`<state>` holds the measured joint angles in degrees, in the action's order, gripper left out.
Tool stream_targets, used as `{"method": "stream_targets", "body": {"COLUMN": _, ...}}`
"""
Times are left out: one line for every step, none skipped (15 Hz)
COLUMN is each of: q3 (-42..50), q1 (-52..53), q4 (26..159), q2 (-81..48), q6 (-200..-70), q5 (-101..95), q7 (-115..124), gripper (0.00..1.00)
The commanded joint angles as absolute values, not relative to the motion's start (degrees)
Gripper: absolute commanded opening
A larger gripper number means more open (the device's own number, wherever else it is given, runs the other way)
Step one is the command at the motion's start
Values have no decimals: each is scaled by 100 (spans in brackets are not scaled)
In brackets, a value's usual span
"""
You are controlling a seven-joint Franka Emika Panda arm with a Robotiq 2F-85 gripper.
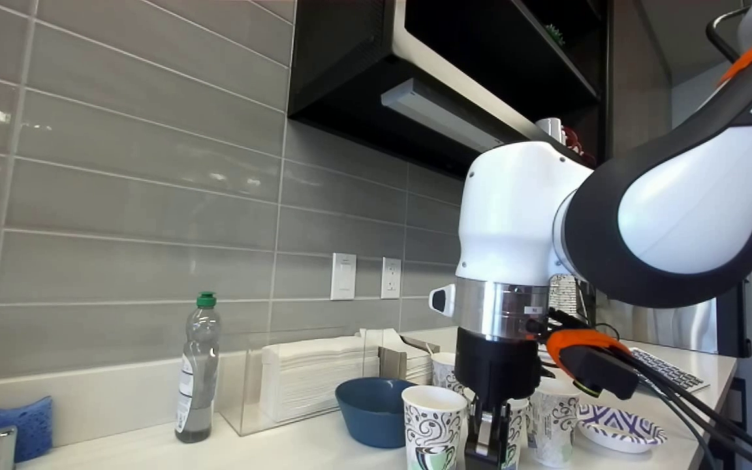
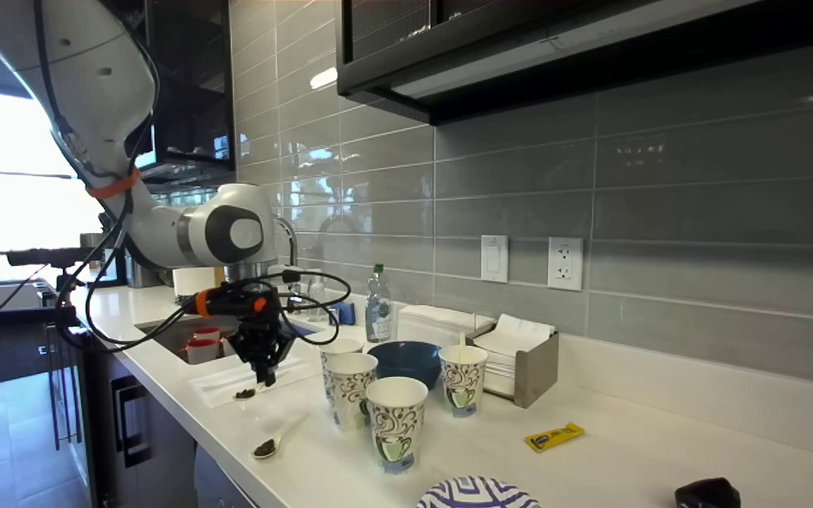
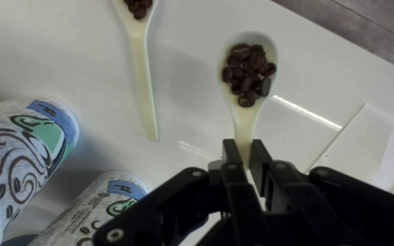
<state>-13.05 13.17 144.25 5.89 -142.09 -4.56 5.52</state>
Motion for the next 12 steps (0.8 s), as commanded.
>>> {"method": "stream_targets", "body": {"q3": -1339, "q1": 1281, "q4": 14380, "q2": 703, "q6": -14145, "q5": -588, "q7": 647, "gripper": 3}}
{"method": "stream_targets", "body": {"q3": -1352, "q1": 1278, "q4": 14334, "q2": 765, "q6": -14106, "q5": -645, "q7": 695, "gripper": 3}}
{"method": "stream_targets", "body": {"q3": -1359, "q1": 1285, "q4": 14291, "q2": 815, "q6": -14089, "q5": -647, "q7": 673, "gripper": 3}}
{"method": "stream_targets", "body": {"q3": -1370, "q1": 1290, "q4": 14224, "q2": 866, "q6": -14061, "q5": -654, "q7": 674, "gripper": 3}}
{"method": "stream_targets", "body": {"q3": -1370, "q1": 1325, "q4": 14150, "q2": 899, "q6": -14069, "q5": -512, "q7": 586, "gripper": 3}}
{"method": "stream_targets", "body": {"q3": -1383, "q1": 1338, "q4": 14060, "q2": 927, "q6": -14025, "q5": -508, "q7": 542, "gripper": 3}}
{"method": "stream_targets", "body": {"q3": -1403, "q1": 1322, "q4": 13954, "q2": 944, "q6": -13964, "q5": -601, "q7": 554, "gripper": 3}}
{"method": "stream_targets", "body": {"q3": -1420, "q1": 1303, "q4": 13829, "q2": 942, "q6": -13885, "q5": -670, "q7": 562, "gripper": 3}}
{"method": "stream_targets", "body": {"q3": -1435, "q1": 1287, "q4": 13716, "q2": 920, "q6": -13830, "q5": -743, "q7": 547, "gripper": 3}}
{"method": "stream_targets", "body": {"q3": -1439, "q1": 1279, "q4": 13586, "q2": 886, "q6": -13771, "q5": -797, "q7": 519, "gripper": 3}}
{"method": "stream_targets", "body": {"q3": -1438, "q1": 1266, "q4": 13442, "q2": 829, "q6": -13721, "q5": -885, "q7": 480, "gripper": 3}}
{"method": "stream_targets", "body": {"q3": -1431, "q1": 1257, "q4": 13311, "q2": 777, "q6": -13664, "q5": -942, "q7": 440, "gripper": 3}}
